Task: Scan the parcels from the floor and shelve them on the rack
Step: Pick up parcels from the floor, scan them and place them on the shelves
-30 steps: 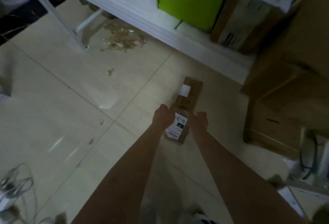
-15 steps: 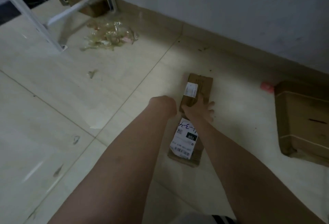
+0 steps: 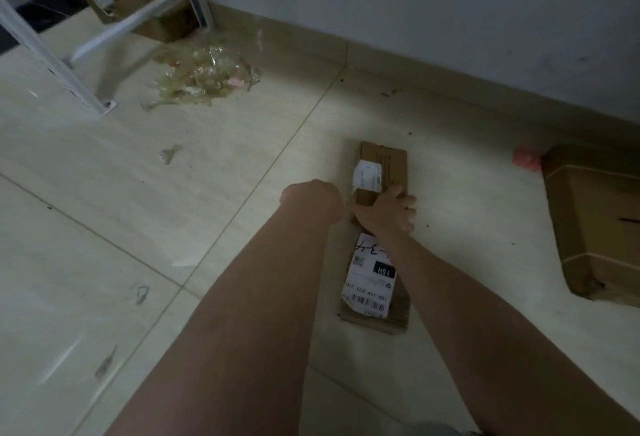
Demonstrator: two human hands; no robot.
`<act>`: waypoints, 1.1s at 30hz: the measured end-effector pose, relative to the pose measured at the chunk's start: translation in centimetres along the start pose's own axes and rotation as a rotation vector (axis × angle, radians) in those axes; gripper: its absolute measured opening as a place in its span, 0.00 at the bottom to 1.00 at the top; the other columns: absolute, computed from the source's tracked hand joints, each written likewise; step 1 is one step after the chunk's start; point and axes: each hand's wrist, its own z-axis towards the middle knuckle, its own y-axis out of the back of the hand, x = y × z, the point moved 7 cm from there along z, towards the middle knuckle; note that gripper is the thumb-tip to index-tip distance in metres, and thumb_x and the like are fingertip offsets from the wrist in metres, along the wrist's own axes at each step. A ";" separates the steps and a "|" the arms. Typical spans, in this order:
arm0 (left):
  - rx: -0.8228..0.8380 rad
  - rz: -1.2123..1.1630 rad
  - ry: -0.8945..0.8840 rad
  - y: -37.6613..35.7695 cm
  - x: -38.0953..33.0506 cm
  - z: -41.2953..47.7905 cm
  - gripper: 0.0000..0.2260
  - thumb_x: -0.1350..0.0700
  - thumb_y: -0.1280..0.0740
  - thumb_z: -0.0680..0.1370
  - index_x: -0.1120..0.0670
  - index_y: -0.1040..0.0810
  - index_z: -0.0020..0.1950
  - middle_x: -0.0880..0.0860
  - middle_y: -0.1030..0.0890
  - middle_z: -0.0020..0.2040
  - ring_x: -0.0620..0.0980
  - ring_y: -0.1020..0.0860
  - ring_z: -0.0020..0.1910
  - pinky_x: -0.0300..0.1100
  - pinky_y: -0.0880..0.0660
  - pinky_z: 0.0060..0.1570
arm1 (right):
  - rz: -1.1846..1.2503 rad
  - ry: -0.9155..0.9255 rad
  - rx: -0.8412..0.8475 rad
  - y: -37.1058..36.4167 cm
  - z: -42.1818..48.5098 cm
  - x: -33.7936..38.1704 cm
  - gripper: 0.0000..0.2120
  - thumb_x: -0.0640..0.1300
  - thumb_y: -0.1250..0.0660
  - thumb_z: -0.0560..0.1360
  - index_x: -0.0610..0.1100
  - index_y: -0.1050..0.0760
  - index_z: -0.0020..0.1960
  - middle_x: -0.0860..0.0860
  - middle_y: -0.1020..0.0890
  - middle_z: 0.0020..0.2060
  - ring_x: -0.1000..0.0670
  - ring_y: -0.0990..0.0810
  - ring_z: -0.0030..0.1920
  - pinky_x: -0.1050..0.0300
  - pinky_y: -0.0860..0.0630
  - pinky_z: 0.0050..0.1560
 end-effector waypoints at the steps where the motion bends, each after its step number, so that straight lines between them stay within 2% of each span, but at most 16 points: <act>1: -0.009 -0.009 0.008 0.2 0.0 0.1 0.16 0.56 0.42 0.83 0.61 0.26 0.68 0.58 0.24 0.59 0.58 0.24 0.63 0.52 0.27 0.63 | 0.059 0.034 -0.012 0.1 -0.2 0.1 0.51 0.66 0.27 0.66 0.42 0.49 0.74 0.38 0.39 0.68 0.36 0.34 0.67 0.40 0.30 0.62; 3: -0.056 -0.056 0.007 0.8 0.0 0.3 0.16 0.55 0.42 0.84 0.60 0.25 0.67 0.58 0.23 0.62 0.58 0.24 0.63 0.51 0.27 0.63 | 0.219 0.113 -0.005 0.4 -0.6 0.5 0.49 0.67 0.26 0.65 0.42 0.46 0.72 0.40 0.37 0.65 0.38 0.32 0.65 0.41 0.28 0.63; 5: -0.123 -0.148 -0.001 1.5 0.0 1.2 0.16 0.53 0.44 0.84 0.59 0.23 0.66 0.56 0.22 0.58 0.58 0.22 0.61 0.50 0.26 0.59 | 0.404 0.199 0.018 0.7 -1.0 0.9 0.45 0.63 0.24 0.65 0.43 0.41 0.70 0.42 0.35 0.63 0.40 0.29 0.62 0.43 0.26 0.63; 7: -0.164 -0.252 0.041 2.2 0.3 1.6 0.19 0.50 0.46 0.85 0.59 0.25 0.69 0.56 0.24 0.53 0.57 0.22 0.56 0.51 0.25 0.59 | 0.574 0.279 0.055 1.5 -1.5 1.7 0.40 0.57 0.22 0.65 0.45 0.38 0.67 0.44 0.32 0.62 0.44 0.26 0.59 0.47 0.24 0.61; 9: -0.232 -0.478 0.116 2.9 0.8 1.5 0.26 0.42 0.49 0.85 0.60 0.27 0.71 0.59 0.23 0.57 0.58 0.23 0.58 0.52 0.27 0.61 | 0.759 0.301 0.161 2.3 -2.1 2.5 0.34 0.53 0.22 0.68 0.47 0.37 0.65 0.44 0.28 0.62 0.45 0.23 0.57 0.49 0.21 0.56; 12: -0.325 -0.721 0.154 3.4 1.3 0.9 0.35 0.33 0.50 0.82 0.61 0.31 0.72 0.62 0.25 0.66 0.61 0.27 0.66 0.53 0.30 0.65 | 0.998 0.216 0.414 2.7 -4.8 3.4 0.24 0.50 0.30 0.76 0.46 0.35 0.67 0.45 0.23 0.58 0.46 0.20 0.52 0.48 0.19 0.48; 15: -0.230 -1.068 0.160 2.7 0.8 -1.0 0.43 0.27 0.46 0.77 0.62 0.33 0.74 0.63 0.26 0.68 0.61 0.26 0.66 0.55 0.30 0.68 | 1.193 0.070 0.650 2.5 -8.8 3.3 0.21 0.53 0.37 0.77 0.43 0.29 0.65 0.44 0.22 0.55 0.44 0.21 0.54 0.41 0.20 0.54; 18: -0.171 -1.351 0.252 1.9 0.6 -5.0 0.47 0.25 0.40 0.73 0.62 0.38 0.76 0.62 0.29 0.70 0.61 0.27 0.67 0.55 0.30 0.68 | 1.326 -0.068 0.791 3.9 -12.7 3.6 0.28 0.55 0.37 0.70 0.44 0.26 0.68 0.40 0.21 0.63 0.38 0.23 0.63 0.36 0.22 0.58; 20: -0.189 -1.438 0.322 1.7 1.5 -8.5 0.49 0.24 0.35 0.67 0.59 0.36 0.74 0.59 0.27 0.68 0.60 0.25 0.64 0.57 0.27 0.65 | 1.331 -0.095 0.849 5.7 -15.5 4.4 0.32 0.55 0.38 0.69 0.44 0.27 0.71 0.40 0.22 0.65 0.37 0.24 0.65 0.37 0.22 0.56; 22: -0.237 -1.456 0.419 1.8 3.2 -12.2 0.47 0.27 0.30 0.66 0.59 0.35 0.71 0.57 0.26 0.65 0.60 0.24 0.63 0.57 0.26 0.63 | 1.314 -0.149 0.893 7.4 -18.7 5.3 0.33 0.53 0.39 0.70 0.43 0.30 0.73 0.39 0.23 0.67 0.37 0.24 0.66 0.40 0.21 0.52; 24: -0.293 -1.370 0.510 2.7 5.2 -16.2 0.47 0.30 0.26 0.65 0.58 0.36 0.71 0.56 0.26 0.64 0.59 0.25 0.63 0.56 0.26 0.63 | 1.298 -0.194 0.935 9.4 -22.2 6.8 0.31 0.52 0.39 0.74 0.41 0.32 0.74 0.38 0.24 0.68 0.37 0.25 0.67 0.44 0.20 0.50; 27: -0.356 -1.259 0.596 5.5 8.0 -22.8 0.50 0.31 0.24 0.63 0.57 0.41 0.74 0.55 0.29 0.67 0.59 0.27 0.67 0.57 0.27 0.64 | 1.217 -0.165 0.950 13.1 -27.0 10.1 0.28 0.54 0.42 0.79 0.40 0.31 0.74 0.39 0.24 0.67 0.39 0.25 0.68 0.38 0.26 0.64; 29: -0.380 -1.213 0.619 8.1 9.6 -27.1 0.56 0.31 0.23 0.62 0.57 0.46 0.78 0.55 0.32 0.70 0.59 0.30 0.70 0.59 0.29 0.67 | 1.139 -0.122 0.933 16.0 -30.1 12.3 0.28 0.58 0.41 0.78 0.42 0.29 0.72 0.41 0.21 0.65 0.42 0.23 0.66 0.39 0.27 0.66; 31: -0.408 -1.129 0.612 11.5 10.9 -31.3 0.61 0.30 0.24 0.62 0.57 0.51 0.80 0.55 0.35 0.74 0.59 0.34 0.74 0.59 0.34 0.71 | 1.058 -0.083 0.906 19.2 -32.9 14.5 0.21 0.56 0.38 0.79 0.45 0.23 0.65 0.46 0.17 0.60 0.47 0.19 0.61 0.46 0.24 0.62; 33: -0.454 -1.040 0.571 15.7 12.1 -35.7 0.60 0.32 0.24 0.63 0.58 0.53 0.81 0.56 0.36 0.76 0.59 0.35 0.75 0.58 0.37 0.73 | 0.973 -0.026 0.879 23.1 -35.6 17.2 0.11 0.49 0.37 0.80 0.44 0.21 0.57 0.48 0.15 0.51 0.50 0.17 0.54 0.54 0.22 0.53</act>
